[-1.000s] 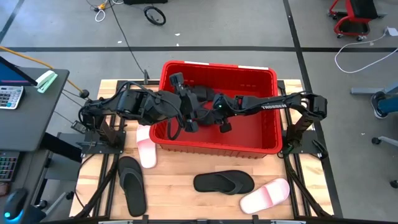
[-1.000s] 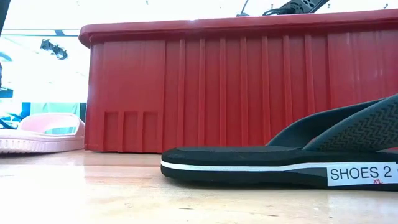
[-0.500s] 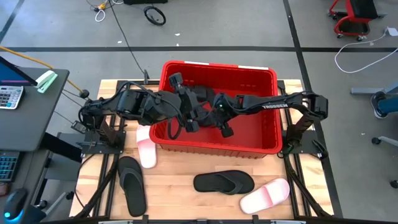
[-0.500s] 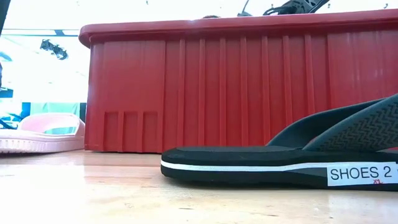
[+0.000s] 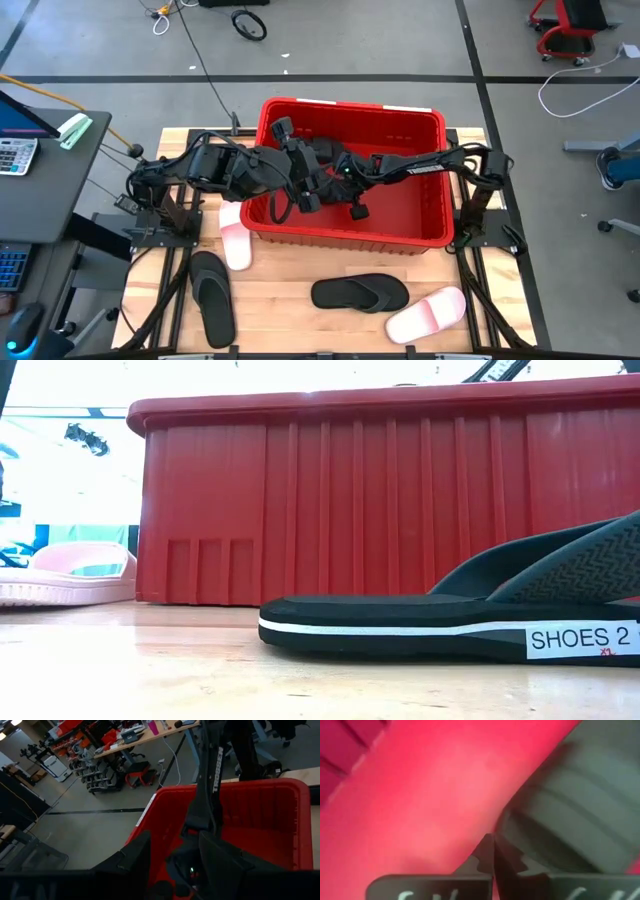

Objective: Pick and place slides into bin
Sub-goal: Put the black slide into the red bin, then put the right black slipper into the red bin

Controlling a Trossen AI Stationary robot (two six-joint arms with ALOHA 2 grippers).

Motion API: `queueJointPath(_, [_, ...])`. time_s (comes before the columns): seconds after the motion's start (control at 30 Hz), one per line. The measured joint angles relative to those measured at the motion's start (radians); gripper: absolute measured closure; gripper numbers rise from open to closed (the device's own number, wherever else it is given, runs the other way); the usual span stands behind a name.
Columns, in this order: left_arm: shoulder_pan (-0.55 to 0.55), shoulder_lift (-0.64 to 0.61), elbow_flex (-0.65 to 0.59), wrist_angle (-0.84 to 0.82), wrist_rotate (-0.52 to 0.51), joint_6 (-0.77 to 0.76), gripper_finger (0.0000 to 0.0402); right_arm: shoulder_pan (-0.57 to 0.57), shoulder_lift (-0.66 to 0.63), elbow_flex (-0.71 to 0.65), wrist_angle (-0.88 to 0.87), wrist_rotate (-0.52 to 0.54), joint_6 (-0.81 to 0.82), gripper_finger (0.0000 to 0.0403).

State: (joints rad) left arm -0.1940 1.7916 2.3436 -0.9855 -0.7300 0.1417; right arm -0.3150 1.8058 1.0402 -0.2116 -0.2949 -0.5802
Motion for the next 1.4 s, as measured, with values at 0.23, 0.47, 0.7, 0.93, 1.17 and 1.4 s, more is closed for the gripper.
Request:
queueJointPath(0.23, [0.001,0.0,0.0,0.0,0.0,0.023,0.023,-0.008,0.058,0.0,0.073,0.094,0.001,0.0399])
queueJointPath(0.47, [0.001,0.0,0.0,0.0,0.0,0.053,0.023,-0.075,0.057,0.0,0.151,0.208,0.06,0.04])
queueJointPath(0.7, [0.001,0.0,0.0,-0.009,0.0,0.053,0.023,-0.13,0.02,0.0,0.147,0.161,0.201,0.04])
queueJointPath(0.93, [0.001,0.0,0.0,-0.058,0.0,0.025,0.023,-0.13,-0.184,0.0,0.139,0.208,0.228,0.0401])
queueJointPath(1.17, [0.001,0.0,0.0,-0.061,-0.003,-0.107,0.023,-0.12,-0.505,0.0,0.129,0.217,0.492,0.0401])
queueJointPath(1.4, [-0.003,-0.015,-0.001,-0.126,-0.003,-0.17,0.023,-0.032,-0.755,0.001,0.008,0.215,0.591,0.0401])
